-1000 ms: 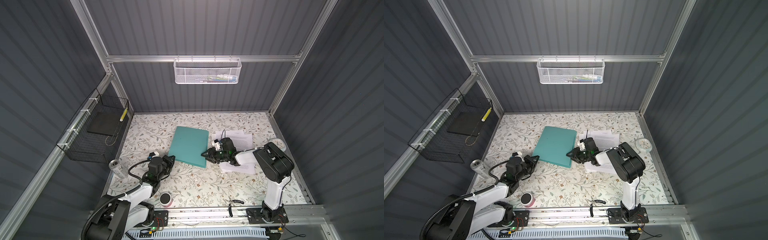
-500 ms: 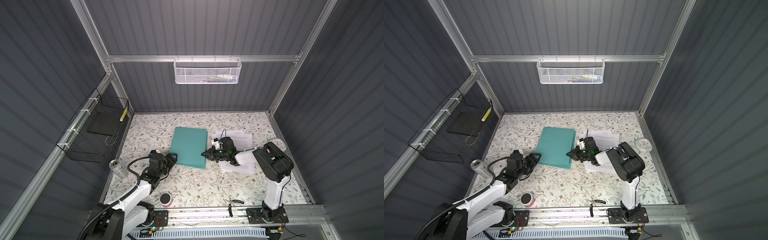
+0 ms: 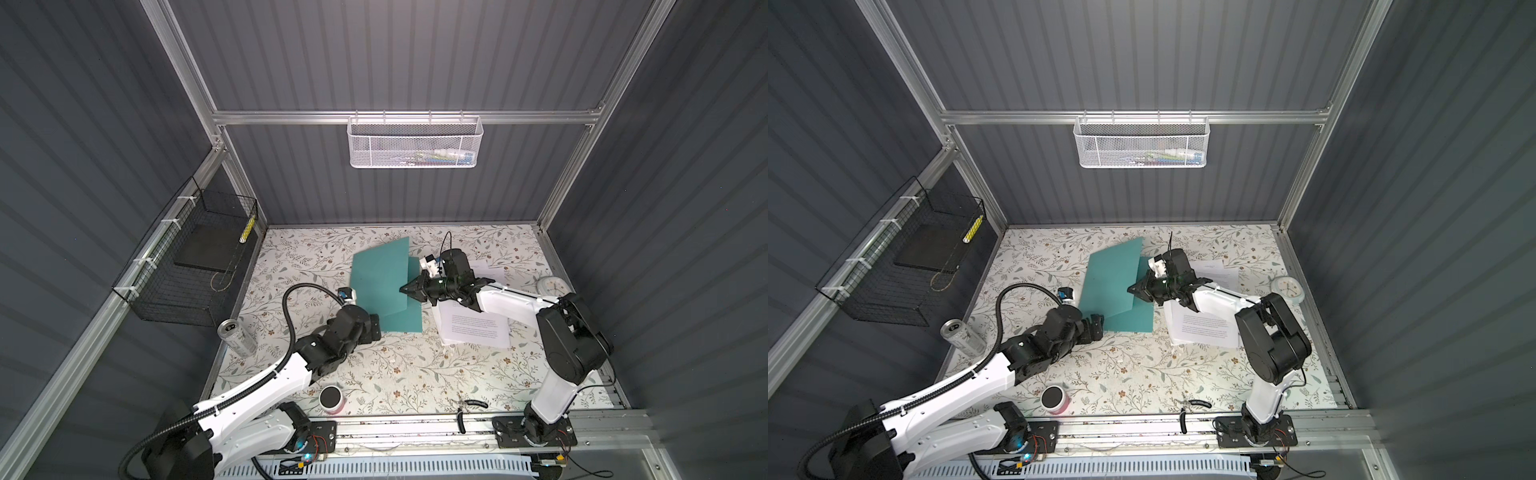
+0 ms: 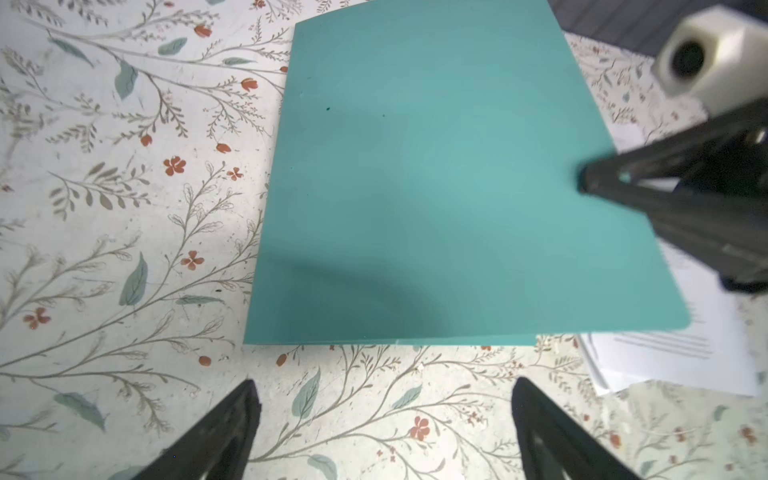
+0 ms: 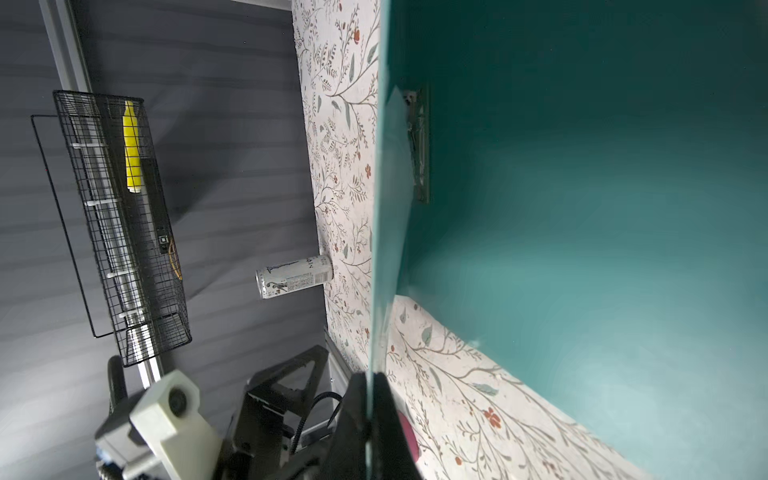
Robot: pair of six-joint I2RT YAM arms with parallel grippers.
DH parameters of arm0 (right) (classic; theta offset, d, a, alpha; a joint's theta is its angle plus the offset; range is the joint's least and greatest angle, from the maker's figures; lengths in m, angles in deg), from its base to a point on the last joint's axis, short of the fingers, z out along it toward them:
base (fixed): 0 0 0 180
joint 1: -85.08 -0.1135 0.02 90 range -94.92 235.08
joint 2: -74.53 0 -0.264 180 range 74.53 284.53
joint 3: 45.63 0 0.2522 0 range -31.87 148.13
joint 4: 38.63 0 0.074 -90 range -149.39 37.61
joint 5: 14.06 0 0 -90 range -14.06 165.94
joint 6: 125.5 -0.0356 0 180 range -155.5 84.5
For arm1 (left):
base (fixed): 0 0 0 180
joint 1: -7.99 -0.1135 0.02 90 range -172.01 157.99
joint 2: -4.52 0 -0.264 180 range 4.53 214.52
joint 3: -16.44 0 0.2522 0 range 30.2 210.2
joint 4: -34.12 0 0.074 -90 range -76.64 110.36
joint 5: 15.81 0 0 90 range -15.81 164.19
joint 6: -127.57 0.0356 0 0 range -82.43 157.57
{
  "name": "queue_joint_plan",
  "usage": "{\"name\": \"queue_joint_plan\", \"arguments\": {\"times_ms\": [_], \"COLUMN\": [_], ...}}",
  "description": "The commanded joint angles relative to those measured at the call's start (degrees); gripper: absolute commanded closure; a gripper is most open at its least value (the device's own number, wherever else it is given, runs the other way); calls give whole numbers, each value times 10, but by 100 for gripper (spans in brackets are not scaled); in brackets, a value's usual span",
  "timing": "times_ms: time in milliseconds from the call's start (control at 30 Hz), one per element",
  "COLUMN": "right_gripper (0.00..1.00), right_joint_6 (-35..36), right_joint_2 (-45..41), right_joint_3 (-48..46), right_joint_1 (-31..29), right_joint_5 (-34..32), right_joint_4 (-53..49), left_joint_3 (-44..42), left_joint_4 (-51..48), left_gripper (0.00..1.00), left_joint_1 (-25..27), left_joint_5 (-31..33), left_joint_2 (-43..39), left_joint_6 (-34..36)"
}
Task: Put the files into the folder
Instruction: 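Lift the folder cover with the right gripper, swinging it open away from the left gripper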
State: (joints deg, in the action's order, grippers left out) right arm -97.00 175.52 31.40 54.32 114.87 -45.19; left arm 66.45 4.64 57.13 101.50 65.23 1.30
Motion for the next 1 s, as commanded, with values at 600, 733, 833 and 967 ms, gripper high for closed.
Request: {"name": "queue_joint_plan", "arguments": {"times_ms": [600,733,833,967], "right_gripper": [100,100,100,100], "right_joint_6": [-5,-15,-23,-32], "right_joint_2": [-20,-7,2,1], "right_joint_3": [79,89,99,99], "right_joint_1": [-35,-35,-36,-38], "right_joint_5": [-23,-17,-8,-8], "right_joint_4": [-121,-118,-114,-106], "left_joint_3": [63,55,46,27], "left_joint_4": [75,71,45,46], "left_gripper": [20,17,15,15], "left_joint_1": [73,74,74,74], "left_joint_5": [154,116,104,79], "left_joint_2": [148,126,87,39], "left_joint_6": [149,140,133,142]}}
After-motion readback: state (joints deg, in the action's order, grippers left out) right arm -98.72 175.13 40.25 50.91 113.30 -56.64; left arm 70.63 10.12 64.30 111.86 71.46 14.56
